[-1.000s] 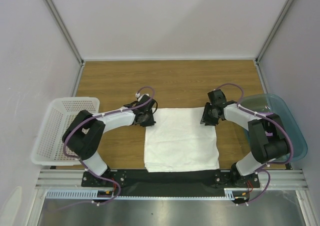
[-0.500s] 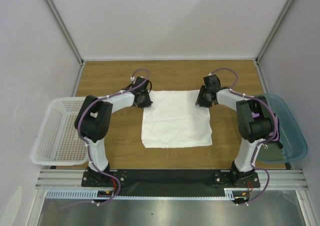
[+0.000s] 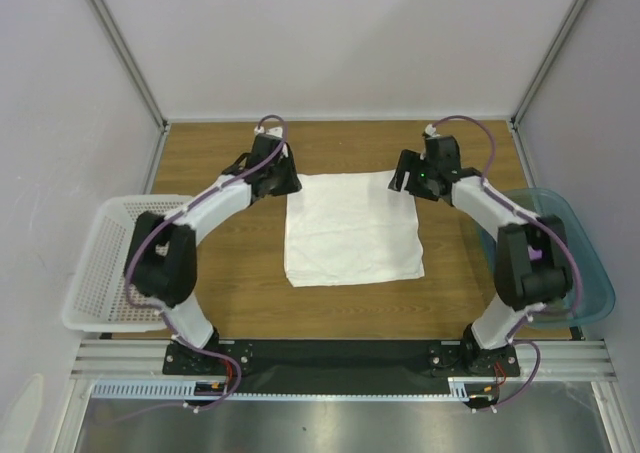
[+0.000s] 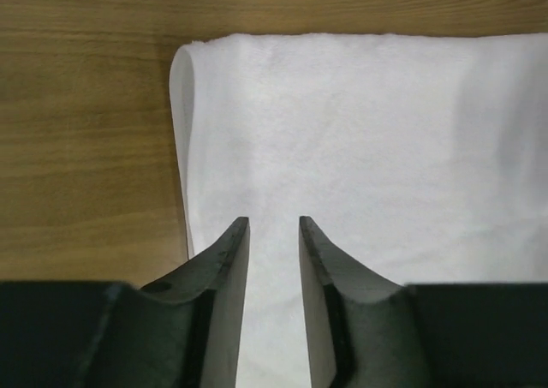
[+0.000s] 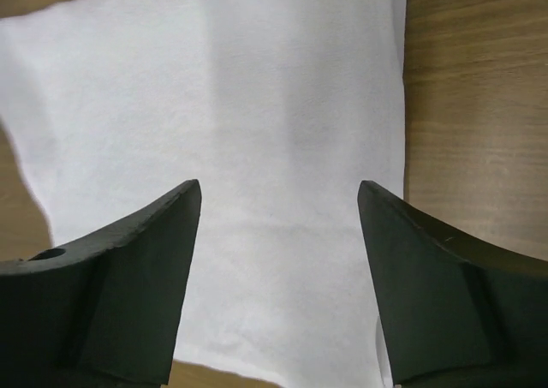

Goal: Fold and stack the towels
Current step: Fold the towel

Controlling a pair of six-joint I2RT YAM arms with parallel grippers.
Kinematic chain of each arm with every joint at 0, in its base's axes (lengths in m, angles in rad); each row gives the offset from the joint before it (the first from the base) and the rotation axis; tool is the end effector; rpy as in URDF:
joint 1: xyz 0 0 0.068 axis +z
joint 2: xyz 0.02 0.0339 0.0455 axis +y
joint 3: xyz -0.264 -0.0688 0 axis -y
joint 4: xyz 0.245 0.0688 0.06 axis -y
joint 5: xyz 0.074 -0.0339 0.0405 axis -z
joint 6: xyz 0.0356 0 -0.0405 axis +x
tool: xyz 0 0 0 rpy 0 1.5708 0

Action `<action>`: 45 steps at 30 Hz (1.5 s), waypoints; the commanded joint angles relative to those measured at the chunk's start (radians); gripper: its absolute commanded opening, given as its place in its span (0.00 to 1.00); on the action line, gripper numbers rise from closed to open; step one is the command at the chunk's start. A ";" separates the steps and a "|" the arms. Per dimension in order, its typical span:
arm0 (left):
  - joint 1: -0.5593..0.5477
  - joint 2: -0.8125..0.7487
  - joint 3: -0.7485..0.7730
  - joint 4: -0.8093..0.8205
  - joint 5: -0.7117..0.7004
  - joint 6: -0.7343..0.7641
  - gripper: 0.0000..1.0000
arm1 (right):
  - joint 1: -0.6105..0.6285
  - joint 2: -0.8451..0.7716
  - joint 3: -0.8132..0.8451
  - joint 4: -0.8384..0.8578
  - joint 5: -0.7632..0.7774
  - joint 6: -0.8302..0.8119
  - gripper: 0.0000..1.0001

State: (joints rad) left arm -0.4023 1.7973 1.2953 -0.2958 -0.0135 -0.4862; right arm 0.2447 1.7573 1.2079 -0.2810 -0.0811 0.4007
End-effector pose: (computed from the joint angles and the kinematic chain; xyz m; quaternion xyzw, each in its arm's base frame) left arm 0.3678 -0.1560 0.2270 -0.0414 0.9253 -0.1564 0.3430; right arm 0.3710 0.0956 0.2153 0.0580 0.9298 0.1505 0.3309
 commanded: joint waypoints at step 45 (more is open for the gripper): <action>-0.069 -0.529 -0.692 0.049 0.201 -0.232 0.58 | -0.177 -0.505 -0.668 0.100 -0.453 0.069 0.75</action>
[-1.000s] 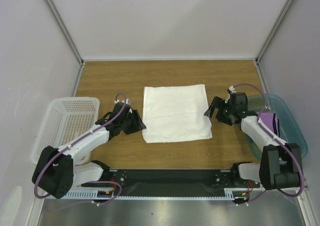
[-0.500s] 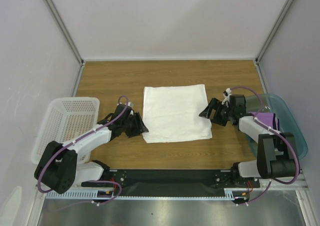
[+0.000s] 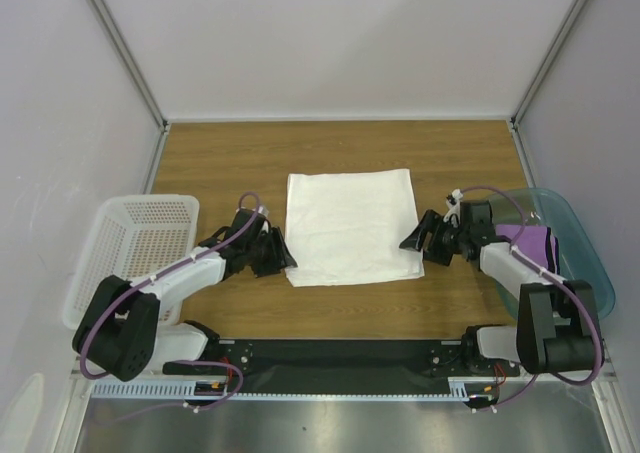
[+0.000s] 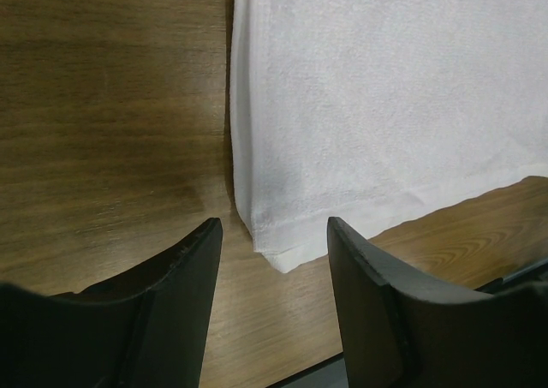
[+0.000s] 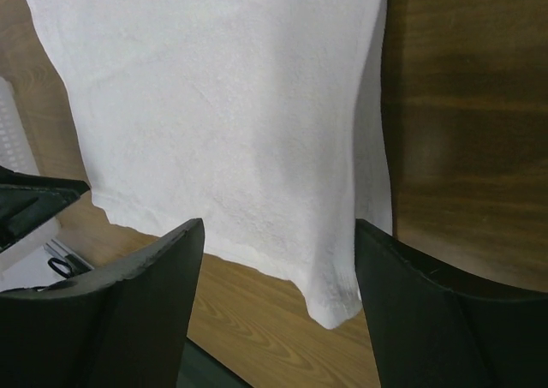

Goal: Fold and stack the towels
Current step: Fold the towel

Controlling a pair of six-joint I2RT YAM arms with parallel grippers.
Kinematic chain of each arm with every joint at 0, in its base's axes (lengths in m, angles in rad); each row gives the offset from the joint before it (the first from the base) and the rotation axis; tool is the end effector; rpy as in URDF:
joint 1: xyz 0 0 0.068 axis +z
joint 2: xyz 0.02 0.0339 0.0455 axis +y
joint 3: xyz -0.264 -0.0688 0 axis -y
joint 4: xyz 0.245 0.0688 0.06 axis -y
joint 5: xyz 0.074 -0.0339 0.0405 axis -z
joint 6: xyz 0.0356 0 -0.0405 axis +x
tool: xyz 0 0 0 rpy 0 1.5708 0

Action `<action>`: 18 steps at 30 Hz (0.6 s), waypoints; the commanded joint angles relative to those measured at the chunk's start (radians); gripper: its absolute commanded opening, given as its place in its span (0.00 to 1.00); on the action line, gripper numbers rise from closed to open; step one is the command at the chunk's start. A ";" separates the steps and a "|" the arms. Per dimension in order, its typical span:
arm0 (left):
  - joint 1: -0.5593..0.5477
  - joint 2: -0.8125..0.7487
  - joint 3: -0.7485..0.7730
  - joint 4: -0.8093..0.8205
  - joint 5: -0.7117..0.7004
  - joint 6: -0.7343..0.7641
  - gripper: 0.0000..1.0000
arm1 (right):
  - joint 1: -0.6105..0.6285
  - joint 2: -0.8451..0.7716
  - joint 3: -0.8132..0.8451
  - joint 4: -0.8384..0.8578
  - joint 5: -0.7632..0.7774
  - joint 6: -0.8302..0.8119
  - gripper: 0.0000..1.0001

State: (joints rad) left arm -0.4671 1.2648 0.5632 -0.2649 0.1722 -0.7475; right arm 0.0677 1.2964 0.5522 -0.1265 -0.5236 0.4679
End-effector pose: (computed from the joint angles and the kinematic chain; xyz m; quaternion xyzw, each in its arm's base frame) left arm 0.2011 -0.1083 0.1632 -0.1076 0.9454 -0.2366 0.1966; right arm 0.2351 0.0338 0.1656 0.0934 0.9069 0.3221 0.2551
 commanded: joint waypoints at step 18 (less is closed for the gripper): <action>-0.002 0.033 0.061 -0.020 -0.034 0.040 0.57 | 0.000 -0.210 -0.018 -0.378 0.218 0.034 0.50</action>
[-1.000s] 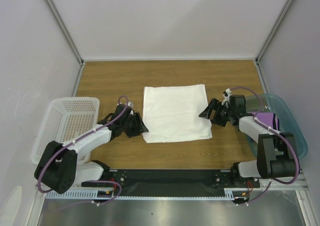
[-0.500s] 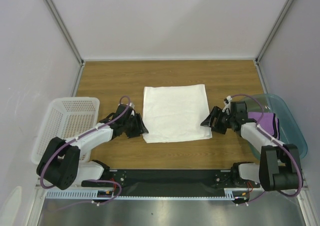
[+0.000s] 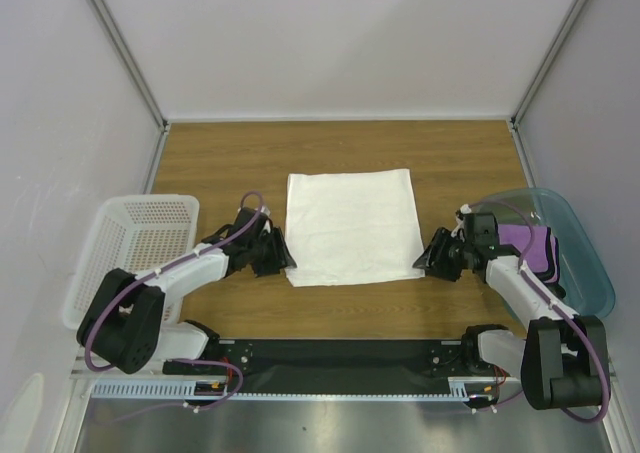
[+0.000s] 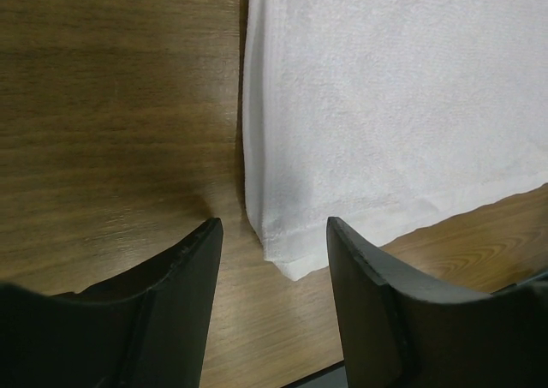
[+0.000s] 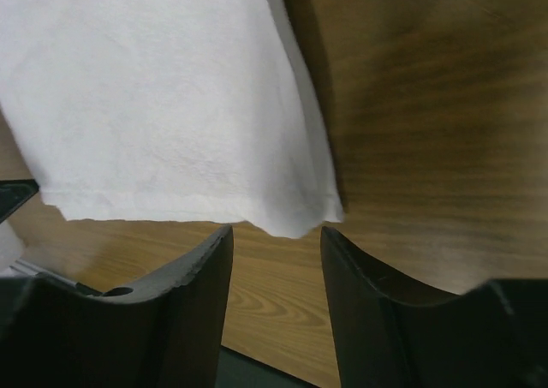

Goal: Fold and stack the towels
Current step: Fold the towel

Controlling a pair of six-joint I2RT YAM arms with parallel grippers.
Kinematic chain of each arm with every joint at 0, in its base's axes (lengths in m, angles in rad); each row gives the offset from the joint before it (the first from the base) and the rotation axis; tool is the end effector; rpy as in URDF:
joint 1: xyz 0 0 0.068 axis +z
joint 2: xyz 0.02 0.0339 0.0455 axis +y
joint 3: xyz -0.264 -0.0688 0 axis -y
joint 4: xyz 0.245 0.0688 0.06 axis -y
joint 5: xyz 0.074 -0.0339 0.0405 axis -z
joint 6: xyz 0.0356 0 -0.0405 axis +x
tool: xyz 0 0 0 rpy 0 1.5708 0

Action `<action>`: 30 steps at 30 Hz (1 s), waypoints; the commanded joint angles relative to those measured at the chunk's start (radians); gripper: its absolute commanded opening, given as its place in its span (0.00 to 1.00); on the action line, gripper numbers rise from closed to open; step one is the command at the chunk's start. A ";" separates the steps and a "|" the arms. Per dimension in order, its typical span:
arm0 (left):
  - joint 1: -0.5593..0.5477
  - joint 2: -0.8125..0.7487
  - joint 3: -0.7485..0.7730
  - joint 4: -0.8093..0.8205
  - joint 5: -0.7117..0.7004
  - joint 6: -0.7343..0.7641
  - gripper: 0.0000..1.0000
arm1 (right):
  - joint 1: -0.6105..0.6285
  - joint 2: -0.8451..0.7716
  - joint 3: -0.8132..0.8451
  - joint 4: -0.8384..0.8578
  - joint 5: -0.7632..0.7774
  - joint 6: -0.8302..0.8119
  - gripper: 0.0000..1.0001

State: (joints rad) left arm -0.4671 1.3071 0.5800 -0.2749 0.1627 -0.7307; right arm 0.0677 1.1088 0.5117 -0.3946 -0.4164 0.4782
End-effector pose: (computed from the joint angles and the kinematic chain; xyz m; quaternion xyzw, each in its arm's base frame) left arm 0.2053 -0.1100 0.1584 -0.1031 0.9514 -0.2221 0.1870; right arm 0.1956 0.0277 0.1725 0.1333 0.9300 0.2661 0.2156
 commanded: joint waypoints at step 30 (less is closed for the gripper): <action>-0.010 -0.023 -0.019 0.054 -0.029 -0.047 0.34 | 0.078 0.098 0.111 0.017 0.159 0.088 0.22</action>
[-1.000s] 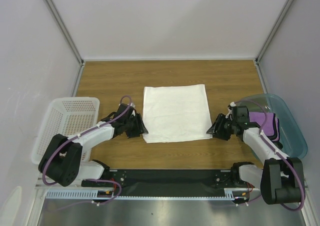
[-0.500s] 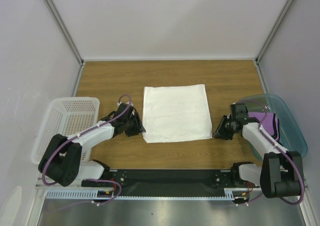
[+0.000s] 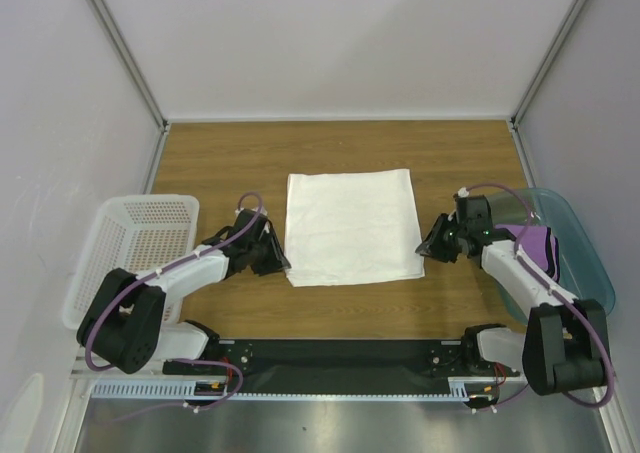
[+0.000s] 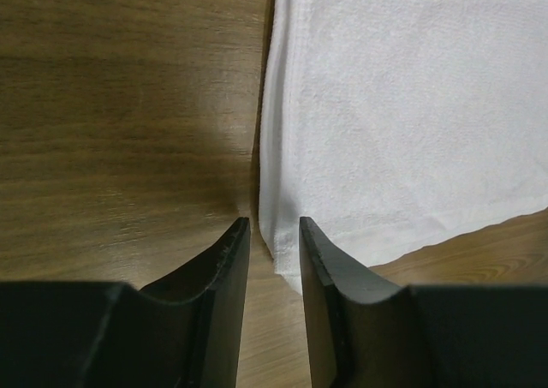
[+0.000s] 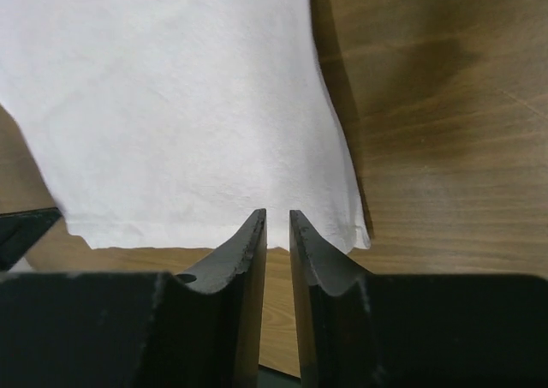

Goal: Fold and stack the towels
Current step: Fold the towel

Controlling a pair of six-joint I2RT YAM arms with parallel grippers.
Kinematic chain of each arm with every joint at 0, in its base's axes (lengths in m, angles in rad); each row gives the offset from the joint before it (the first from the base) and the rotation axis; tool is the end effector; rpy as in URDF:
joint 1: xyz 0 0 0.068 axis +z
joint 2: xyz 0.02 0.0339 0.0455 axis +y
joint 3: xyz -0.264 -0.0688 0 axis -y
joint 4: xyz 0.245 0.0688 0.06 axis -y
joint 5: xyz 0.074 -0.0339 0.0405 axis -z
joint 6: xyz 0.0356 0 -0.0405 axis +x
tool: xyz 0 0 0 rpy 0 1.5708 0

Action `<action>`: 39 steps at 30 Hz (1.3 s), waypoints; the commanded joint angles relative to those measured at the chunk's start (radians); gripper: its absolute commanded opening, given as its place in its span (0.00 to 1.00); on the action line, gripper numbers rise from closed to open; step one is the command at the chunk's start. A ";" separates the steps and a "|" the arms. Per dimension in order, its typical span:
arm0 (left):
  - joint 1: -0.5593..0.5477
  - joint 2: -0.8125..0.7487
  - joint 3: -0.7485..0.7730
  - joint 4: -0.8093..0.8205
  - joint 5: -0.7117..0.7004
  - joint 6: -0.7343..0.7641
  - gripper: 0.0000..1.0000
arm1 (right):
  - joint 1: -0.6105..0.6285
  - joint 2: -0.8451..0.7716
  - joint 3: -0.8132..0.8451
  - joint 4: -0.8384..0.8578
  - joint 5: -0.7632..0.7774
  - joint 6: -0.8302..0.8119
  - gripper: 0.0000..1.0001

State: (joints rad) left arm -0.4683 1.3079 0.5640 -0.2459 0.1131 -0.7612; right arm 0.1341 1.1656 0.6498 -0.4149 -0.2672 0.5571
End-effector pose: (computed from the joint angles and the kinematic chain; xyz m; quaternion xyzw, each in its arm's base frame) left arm 0.2055 -0.1085 0.1552 -0.1236 0.9487 -0.2092 0.2024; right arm 0.2201 0.0392 0.2006 0.1565 0.9286 0.2246 0.2505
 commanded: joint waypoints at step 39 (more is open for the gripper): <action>-0.053 -0.107 0.040 -0.127 -0.050 -0.032 0.15 | 0.053 0.144 -0.087 0.050 0.079 -0.006 0.16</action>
State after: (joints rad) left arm -0.5163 1.2133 0.5766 -0.3279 0.1040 -0.8074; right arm 0.1806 1.2949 0.5694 -0.3733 -0.1993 0.5571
